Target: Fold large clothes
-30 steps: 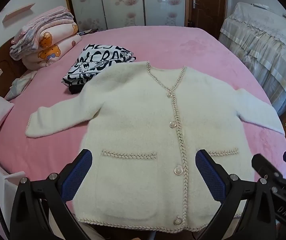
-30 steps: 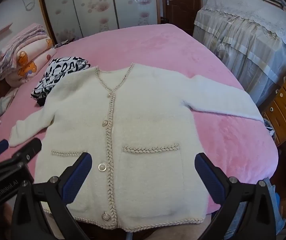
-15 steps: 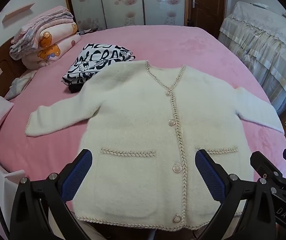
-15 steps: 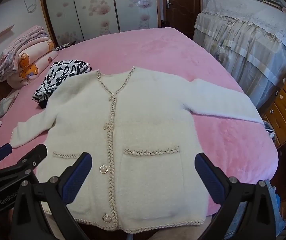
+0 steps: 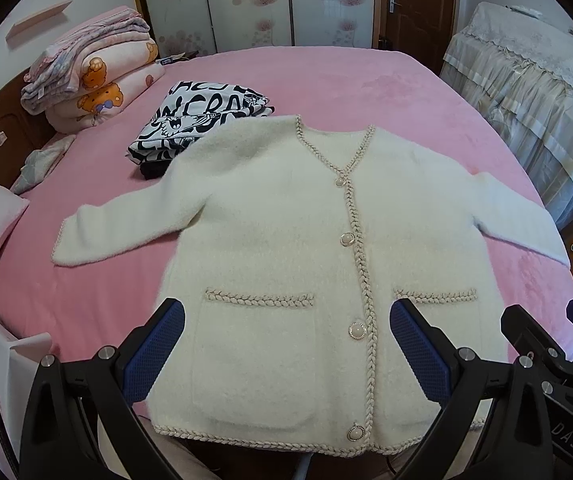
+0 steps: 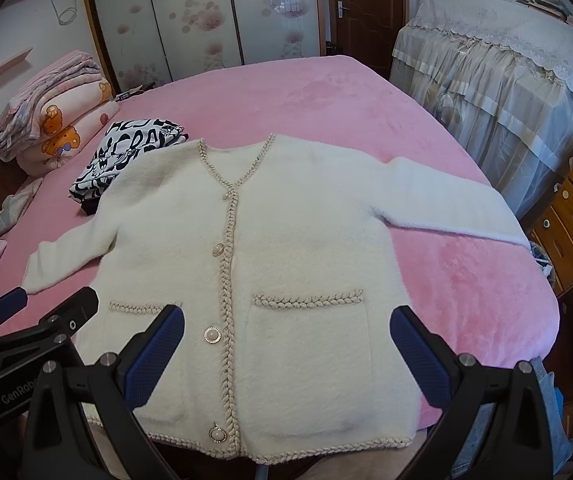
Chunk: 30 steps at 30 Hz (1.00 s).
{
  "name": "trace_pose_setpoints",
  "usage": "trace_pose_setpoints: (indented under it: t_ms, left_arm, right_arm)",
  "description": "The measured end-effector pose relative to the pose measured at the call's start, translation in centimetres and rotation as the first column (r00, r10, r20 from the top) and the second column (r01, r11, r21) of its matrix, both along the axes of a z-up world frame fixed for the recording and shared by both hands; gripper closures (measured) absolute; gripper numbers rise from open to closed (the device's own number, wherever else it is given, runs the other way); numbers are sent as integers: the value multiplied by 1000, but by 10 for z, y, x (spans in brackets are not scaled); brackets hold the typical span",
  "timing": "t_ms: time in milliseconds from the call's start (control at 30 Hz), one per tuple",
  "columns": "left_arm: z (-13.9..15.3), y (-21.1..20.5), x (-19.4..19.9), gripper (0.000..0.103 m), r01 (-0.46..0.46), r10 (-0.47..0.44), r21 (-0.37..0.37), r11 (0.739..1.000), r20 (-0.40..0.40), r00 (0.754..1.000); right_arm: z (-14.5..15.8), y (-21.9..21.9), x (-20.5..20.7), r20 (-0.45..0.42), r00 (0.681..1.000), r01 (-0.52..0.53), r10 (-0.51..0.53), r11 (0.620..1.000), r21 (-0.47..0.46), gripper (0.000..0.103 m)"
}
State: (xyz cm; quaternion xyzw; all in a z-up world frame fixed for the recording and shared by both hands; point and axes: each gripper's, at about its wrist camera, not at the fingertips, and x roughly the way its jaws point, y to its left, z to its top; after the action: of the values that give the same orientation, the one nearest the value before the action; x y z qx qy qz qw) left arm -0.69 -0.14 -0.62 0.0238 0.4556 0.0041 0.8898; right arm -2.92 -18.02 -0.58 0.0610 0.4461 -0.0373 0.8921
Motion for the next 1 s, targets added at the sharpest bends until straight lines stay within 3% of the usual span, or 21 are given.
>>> trace_pose_setpoints:
  t_ms: [1000]
  left_arm:
    - [9, 0, -9, 3, -23, 23, 12, 1000, 23, 999]
  right_arm:
    - [4, 7, -2, 14, 1000, -13, 13, 1000, -13, 0]
